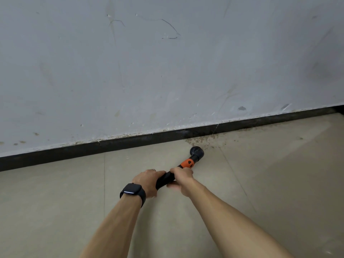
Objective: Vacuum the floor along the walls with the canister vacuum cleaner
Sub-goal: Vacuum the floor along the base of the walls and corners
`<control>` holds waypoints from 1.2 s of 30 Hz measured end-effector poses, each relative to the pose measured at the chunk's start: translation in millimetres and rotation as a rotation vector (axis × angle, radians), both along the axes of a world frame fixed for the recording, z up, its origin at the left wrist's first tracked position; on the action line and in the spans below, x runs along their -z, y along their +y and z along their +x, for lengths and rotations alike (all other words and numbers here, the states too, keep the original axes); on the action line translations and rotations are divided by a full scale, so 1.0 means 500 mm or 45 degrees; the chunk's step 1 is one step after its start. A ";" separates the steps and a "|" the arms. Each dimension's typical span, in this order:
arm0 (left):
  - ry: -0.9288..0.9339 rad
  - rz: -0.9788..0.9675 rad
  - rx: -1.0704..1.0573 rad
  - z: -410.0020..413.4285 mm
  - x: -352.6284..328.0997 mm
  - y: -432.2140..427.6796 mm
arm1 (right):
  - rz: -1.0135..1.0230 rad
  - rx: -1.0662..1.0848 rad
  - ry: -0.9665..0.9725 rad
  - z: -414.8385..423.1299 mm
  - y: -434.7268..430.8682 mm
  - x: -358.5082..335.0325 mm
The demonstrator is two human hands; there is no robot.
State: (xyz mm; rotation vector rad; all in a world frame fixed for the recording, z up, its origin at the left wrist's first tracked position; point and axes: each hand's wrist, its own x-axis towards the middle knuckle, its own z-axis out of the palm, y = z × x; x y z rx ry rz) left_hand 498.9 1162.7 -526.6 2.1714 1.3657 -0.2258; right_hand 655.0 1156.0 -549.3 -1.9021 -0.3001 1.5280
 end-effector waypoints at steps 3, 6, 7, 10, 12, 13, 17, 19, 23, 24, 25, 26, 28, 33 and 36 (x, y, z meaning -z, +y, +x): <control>0.026 0.019 0.032 0.017 -0.001 0.000 | -0.002 0.012 0.000 0.018 -0.001 0.000; 0.036 0.013 0.045 0.035 0.002 -0.001 | -0.003 0.012 -0.006 0.034 -0.001 0.004; 0.042 0.012 0.048 0.040 0.003 -0.002 | -0.001 0.011 -0.003 0.038 -0.001 0.007; 0.053 0.018 0.046 0.042 0.008 -0.002 | 0.001 0.003 0.017 0.040 0.004 0.011; 0.044 0.032 0.035 0.036 0.010 -0.001 | 0.000 -0.005 0.032 0.034 0.010 0.011; 0.039 0.040 0.027 0.032 0.011 -0.001 | -0.002 -0.011 0.034 0.030 0.013 0.011; 0.020 0.068 -0.021 0.015 0.016 -0.005 | -0.001 -0.021 0.049 0.011 0.027 0.011; 0.015 0.076 -0.044 0.008 0.019 -0.007 | -0.009 -0.023 0.040 0.003 0.034 0.012; 0.005 0.081 -0.077 0.002 0.025 -0.004 | -0.012 -0.052 -0.015 -0.011 0.043 0.012; 0.005 0.079 -0.085 0.001 0.028 -0.003 | -0.011 -0.060 -0.027 -0.013 0.045 0.011; 0.005 0.076 -0.092 0.001 0.029 -0.002 | -0.008 -0.071 -0.040 -0.014 0.047 0.011; 0.006 0.071 -0.098 0.000 0.032 -0.002 | -0.005 -0.082 -0.051 -0.015 0.048 0.010; 0.001 0.067 -0.111 -0.003 0.036 0.001 | -0.003 -0.096 -0.079 -0.017 0.053 0.009; 0.020 0.085 -0.149 -0.012 0.046 0.005 | 0.058 -0.110 -0.116 -0.025 0.063 0.012; 0.030 0.092 -0.169 -0.016 0.052 0.005 | 0.067 -0.131 -0.136 -0.036 0.071 0.013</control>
